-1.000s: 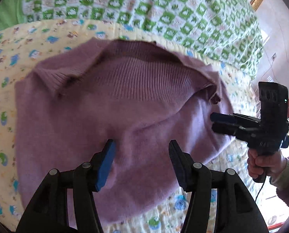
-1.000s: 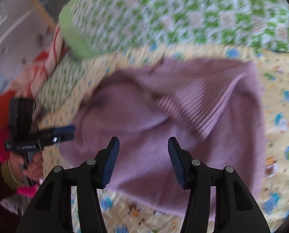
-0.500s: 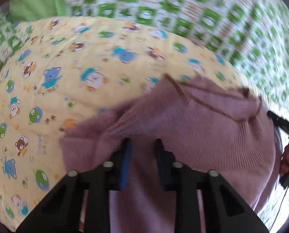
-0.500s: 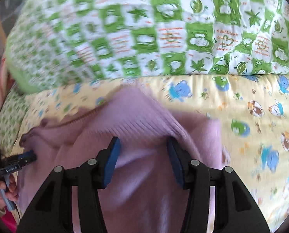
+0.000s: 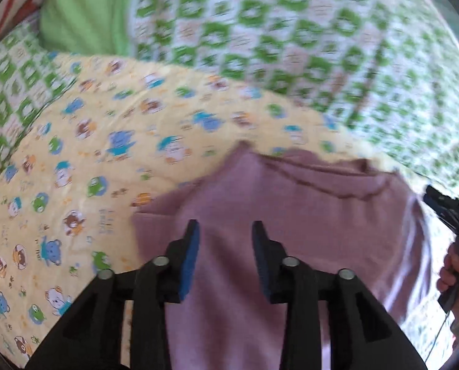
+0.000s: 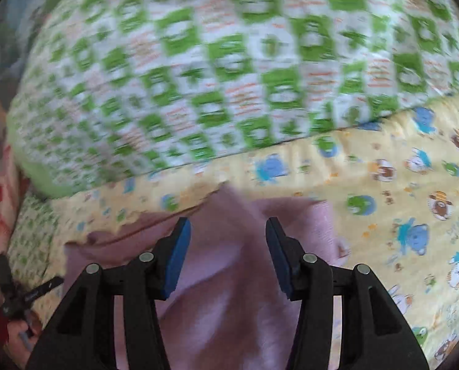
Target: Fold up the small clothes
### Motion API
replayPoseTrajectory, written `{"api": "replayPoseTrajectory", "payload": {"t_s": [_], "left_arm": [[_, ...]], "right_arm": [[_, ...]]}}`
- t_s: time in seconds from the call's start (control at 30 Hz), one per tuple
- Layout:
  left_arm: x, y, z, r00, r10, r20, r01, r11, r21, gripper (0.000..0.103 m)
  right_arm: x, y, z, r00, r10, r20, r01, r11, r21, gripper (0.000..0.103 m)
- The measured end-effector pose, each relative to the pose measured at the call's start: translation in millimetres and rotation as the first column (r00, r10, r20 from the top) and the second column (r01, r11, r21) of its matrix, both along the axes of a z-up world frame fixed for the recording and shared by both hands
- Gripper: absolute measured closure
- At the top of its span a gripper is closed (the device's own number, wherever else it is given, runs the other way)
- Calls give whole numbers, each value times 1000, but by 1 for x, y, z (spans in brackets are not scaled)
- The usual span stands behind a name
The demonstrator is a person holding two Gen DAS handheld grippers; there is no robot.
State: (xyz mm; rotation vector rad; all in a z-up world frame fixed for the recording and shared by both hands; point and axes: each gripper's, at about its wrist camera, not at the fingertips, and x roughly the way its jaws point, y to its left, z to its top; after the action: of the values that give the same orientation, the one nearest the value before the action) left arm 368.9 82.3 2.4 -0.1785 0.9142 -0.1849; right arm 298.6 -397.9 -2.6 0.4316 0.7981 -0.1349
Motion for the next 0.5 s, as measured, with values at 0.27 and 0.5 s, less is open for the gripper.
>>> {"api": "replayPoseTrajectory", "payload": {"t_s": [0.27,0.5], "left_arm": [[-39,-24,-12,999,-19,-42,20,1000,15,52],[-69,12,-42,990,104,-95,-96,992,82,43]], "right_arm": [[40,112,-4,914,392,-104,-398,917,-39,51],[77,157,-47,834,456,-312,-527,826,-200,46]]}}
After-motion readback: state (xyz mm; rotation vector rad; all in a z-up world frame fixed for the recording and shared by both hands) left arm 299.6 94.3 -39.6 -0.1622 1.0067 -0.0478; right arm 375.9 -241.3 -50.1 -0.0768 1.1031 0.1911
